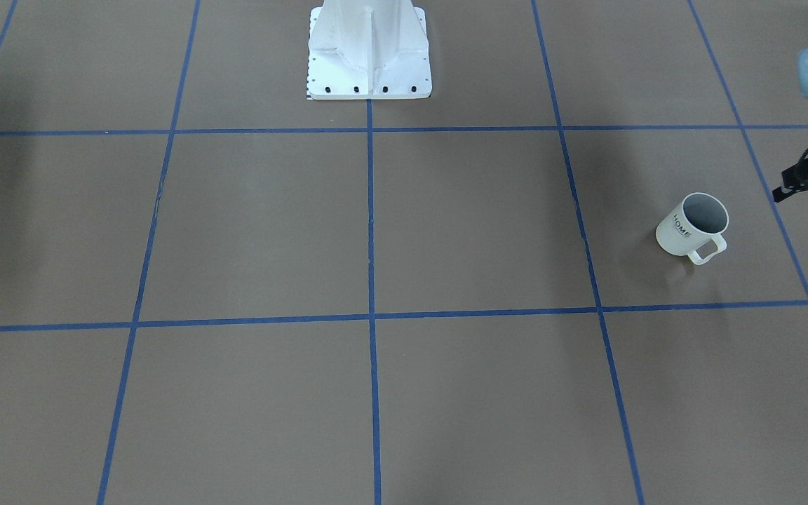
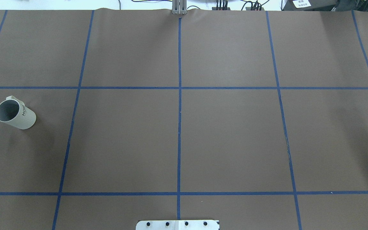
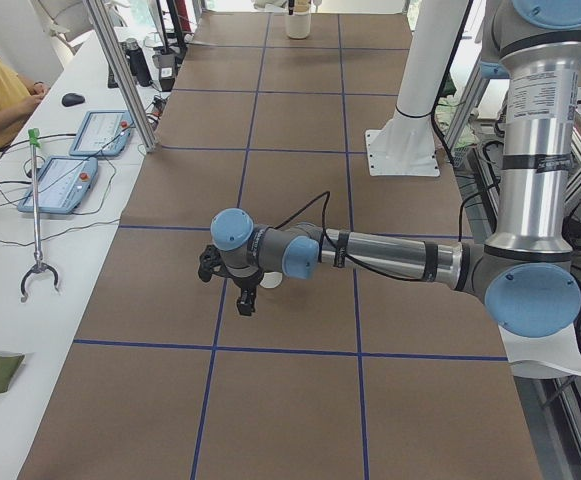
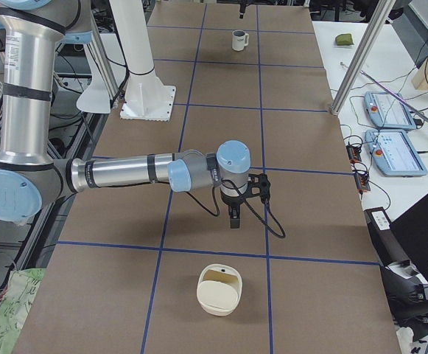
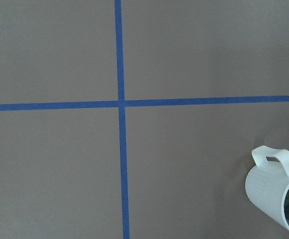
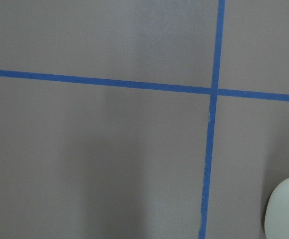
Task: Left arm hands cup to right arm to dump lemon
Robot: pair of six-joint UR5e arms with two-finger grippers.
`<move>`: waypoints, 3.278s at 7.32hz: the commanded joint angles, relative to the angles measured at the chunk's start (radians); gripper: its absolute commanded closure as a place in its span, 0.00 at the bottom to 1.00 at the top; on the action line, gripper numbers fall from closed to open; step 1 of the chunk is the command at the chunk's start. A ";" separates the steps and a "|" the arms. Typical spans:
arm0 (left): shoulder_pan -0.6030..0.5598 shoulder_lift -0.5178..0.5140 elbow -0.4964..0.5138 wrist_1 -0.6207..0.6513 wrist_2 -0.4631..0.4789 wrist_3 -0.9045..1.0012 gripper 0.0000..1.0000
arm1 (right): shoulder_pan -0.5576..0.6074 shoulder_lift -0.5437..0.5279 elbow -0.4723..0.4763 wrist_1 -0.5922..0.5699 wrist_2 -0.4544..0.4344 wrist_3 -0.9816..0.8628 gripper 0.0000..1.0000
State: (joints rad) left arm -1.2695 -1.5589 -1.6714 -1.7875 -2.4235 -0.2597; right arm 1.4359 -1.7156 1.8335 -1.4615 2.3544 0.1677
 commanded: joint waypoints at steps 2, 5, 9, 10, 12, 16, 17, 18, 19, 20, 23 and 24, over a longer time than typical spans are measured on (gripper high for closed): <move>0.117 0.000 0.012 -0.096 0.079 -0.114 0.00 | -0.022 0.001 -0.005 0.020 -0.001 0.004 0.00; 0.150 -0.013 0.058 -0.099 0.081 -0.144 0.00 | -0.023 0.002 -0.005 0.020 0.000 0.006 0.00; 0.179 -0.076 0.087 -0.098 0.087 -0.203 1.00 | -0.032 0.022 -0.002 0.021 -0.001 -0.002 0.00; 0.179 -0.101 0.075 -0.092 0.075 -0.251 1.00 | -0.032 0.043 -0.002 0.023 -0.001 -0.002 0.00; 0.177 -0.177 0.070 -0.089 -0.021 -0.455 1.00 | -0.031 0.065 0.012 0.023 -0.006 0.001 0.00; 0.200 -0.389 0.067 -0.087 -0.077 -0.858 1.00 | -0.029 0.064 0.023 0.125 -0.004 0.027 0.00; 0.244 -0.455 0.071 -0.089 -0.072 -0.950 1.00 | -0.038 0.062 0.006 0.233 -0.001 0.032 0.00; 0.301 -0.552 0.096 -0.086 -0.052 -1.002 1.00 | -0.063 0.062 0.001 0.295 -0.003 0.109 0.00; 0.315 -0.635 0.122 -0.076 -0.052 -1.065 1.00 | -0.148 0.080 -0.010 0.397 -0.041 0.204 0.00; 0.353 -0.735 0.166 -0.076 -0.028 -1.160 1.00 | -0.280 0.124 -0.034 0.534 -0.185 0.324 0.00; 0.412 -0.950 0.324 0.013 0.088 -1.236 1.00 | -0.566 0.216 -0.030 0.737 -0.525 0.547 0.01; 0.435 -1.030 0.369 0.124 0.140 -1.230 1.00 | -0.616 0.264 -0.024 0.739 -0.540 0.591 0.01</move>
State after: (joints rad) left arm -0.8612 -2.4930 -1.3616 -1.7709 -2.3429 -1.4892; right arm 0.8954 -1.5102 1.8038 -0.7432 1.8675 0.7041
